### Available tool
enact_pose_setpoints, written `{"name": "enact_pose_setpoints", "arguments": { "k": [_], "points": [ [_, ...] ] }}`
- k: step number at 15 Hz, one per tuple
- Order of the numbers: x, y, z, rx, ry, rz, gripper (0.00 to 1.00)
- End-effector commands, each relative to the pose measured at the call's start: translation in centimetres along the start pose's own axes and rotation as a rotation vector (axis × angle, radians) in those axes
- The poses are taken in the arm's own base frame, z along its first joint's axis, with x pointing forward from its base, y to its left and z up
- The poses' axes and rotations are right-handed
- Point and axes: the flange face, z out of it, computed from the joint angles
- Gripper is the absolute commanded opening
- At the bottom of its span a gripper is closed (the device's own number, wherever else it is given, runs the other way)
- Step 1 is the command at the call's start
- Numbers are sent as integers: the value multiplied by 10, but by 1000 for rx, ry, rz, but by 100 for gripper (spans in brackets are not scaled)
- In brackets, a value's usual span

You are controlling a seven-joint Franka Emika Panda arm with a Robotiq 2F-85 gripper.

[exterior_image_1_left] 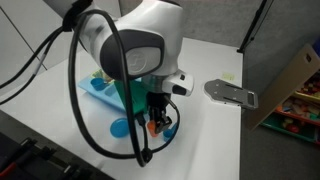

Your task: Take the cup out of the sink

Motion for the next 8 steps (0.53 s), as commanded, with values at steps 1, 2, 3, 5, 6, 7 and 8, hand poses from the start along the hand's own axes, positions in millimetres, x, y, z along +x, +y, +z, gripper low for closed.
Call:
{"name": "enact_pose_setpoints", "arguments": {
  "k": [1,2,3,5,6,7,8],
  "points": [
    [1,-1,1,5,-3,7,42],
    [1,-2,1,10,-3,12,42],
    [1,-3,0,13,-2,13,42],
    [2,-4,-1,15,0,13,42],
    [2,-4,-1,15,0,13,42],
    [3,-6,3,23,3,9,17],
    [3,-6,5,30,11,9,17]
  ]
}}
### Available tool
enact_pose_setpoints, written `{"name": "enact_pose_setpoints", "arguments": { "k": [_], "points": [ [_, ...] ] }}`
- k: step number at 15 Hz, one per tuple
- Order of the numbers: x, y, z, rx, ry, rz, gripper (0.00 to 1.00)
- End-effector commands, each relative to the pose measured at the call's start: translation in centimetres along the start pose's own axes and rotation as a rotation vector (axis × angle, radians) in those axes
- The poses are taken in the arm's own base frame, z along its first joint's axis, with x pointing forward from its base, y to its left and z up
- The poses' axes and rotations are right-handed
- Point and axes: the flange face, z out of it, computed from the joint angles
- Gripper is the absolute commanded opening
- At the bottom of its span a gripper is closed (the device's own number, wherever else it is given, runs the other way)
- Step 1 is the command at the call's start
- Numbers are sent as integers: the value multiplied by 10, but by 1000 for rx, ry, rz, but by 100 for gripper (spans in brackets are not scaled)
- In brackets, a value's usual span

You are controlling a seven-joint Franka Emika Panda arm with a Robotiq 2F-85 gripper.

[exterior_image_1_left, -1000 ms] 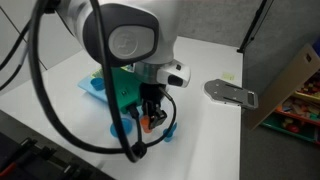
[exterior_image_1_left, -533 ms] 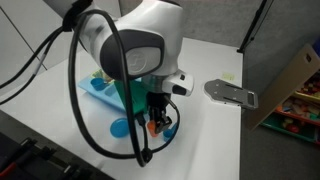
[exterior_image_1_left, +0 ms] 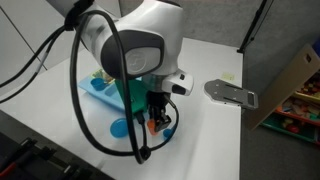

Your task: Take the cup out of the sink

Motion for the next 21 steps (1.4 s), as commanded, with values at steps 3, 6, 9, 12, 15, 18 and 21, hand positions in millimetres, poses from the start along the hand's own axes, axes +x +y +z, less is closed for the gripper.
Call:
{"name": "enact_pose_setpoints", "arguments": {
  "k": [3,6,9,12,15,18,21],
  "points": [
    [0,-7,16,41,17,-6,17],
    [-1,-15,30,60,31,-7,17],
    [0,-18,45,69,55,-7,17],
    [1,-17,61,77,58,-2,17],
    [0,-15,75,87,44,8,17],
    [0,-12,86,96,22,16,17],
    [2,-8,94,93,10,26,17]
  ]
}}
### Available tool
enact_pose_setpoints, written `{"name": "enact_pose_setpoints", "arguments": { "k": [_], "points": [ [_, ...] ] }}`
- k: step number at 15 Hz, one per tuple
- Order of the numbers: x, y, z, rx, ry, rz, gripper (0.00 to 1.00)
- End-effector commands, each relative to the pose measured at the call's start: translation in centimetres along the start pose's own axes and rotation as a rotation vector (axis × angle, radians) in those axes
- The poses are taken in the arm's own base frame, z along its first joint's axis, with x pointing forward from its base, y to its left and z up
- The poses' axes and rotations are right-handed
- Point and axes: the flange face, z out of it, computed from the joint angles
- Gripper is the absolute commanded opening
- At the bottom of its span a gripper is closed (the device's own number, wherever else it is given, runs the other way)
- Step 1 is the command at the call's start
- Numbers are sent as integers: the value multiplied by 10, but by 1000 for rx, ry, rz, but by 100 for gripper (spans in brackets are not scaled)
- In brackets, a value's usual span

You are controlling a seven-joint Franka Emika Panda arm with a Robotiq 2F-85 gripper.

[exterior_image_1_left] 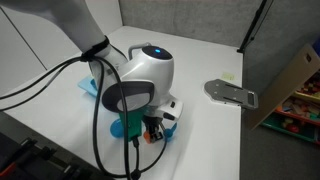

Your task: Take the cup out of the sink

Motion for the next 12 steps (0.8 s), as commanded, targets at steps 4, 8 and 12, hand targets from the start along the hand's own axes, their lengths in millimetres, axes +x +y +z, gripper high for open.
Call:
{"name": "enact_pose_setpoints", "arguments": {
  "k": [4,8,12],
  "points": [
    [9,7,13,11,-9,6,17],
    [10,8,18,8,-14,6,19],
    [9,7,11,18,-10,-4,73]
  ]
}}
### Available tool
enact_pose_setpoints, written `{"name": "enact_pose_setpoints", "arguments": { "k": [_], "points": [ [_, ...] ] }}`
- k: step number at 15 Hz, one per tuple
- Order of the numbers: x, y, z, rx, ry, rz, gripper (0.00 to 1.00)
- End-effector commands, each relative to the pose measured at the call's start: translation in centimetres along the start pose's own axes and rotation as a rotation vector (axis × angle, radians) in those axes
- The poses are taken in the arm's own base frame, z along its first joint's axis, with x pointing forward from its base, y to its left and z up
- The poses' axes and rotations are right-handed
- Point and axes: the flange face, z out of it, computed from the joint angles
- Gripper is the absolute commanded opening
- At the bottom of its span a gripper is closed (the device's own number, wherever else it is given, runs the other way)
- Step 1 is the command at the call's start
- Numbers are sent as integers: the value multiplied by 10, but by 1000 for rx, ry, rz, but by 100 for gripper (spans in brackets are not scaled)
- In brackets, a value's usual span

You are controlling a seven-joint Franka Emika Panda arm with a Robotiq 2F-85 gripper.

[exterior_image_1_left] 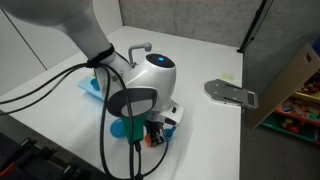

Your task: Take the cup out of the sink

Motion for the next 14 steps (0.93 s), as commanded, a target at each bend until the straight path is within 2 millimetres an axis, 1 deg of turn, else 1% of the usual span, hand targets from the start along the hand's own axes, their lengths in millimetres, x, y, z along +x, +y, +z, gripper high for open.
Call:
{"name": "enact_pose_setpoints", "arguments": {
  "k": [1,2,4,10,14],
  "points": [
    [3,1,-13,33,13,-22,78],
    [1,1,-17,36,17,-32,87],
    [-2,-2,-30,37,24,-55,99],
    [-14,-17,-77,42,57,-126,100],
    [-32,-42,-110,22,67,-196,100]
  ]
}}
